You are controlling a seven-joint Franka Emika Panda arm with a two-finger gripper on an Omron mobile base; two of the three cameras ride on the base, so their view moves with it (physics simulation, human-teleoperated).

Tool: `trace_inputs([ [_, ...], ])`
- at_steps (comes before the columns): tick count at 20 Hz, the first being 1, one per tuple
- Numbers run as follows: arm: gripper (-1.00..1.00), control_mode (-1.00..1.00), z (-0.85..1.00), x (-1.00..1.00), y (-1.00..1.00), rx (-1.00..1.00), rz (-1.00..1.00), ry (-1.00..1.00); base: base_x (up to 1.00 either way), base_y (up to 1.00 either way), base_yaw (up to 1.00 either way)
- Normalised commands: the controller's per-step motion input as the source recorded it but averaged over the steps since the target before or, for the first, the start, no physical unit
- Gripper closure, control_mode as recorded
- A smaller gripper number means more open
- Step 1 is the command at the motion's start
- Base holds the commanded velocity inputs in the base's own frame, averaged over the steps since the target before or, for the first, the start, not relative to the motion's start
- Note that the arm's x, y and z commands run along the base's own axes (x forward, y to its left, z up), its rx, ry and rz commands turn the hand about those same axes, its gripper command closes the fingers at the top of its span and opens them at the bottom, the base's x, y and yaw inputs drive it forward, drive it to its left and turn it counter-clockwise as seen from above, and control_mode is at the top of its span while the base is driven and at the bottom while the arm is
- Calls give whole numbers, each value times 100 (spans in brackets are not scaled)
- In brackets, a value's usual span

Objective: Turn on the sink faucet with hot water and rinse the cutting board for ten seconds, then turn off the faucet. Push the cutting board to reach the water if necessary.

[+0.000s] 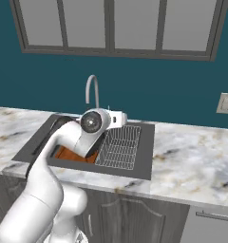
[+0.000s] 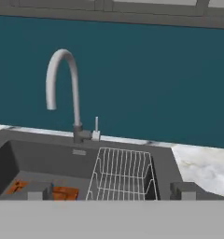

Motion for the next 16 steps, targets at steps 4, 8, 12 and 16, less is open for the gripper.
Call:
trace_inputs([
  [4,-100,-100,-11,78,0,1,0,-3,0,0,0],
  [8,-100,-100,-12,78,0,1,0,0,0,0,0],
  [12,-100,-100,-25,54,3,0,1,0,0,0,0],
  [16,-100,-100,-31,22,2,0,4,0,0,0,0],
])
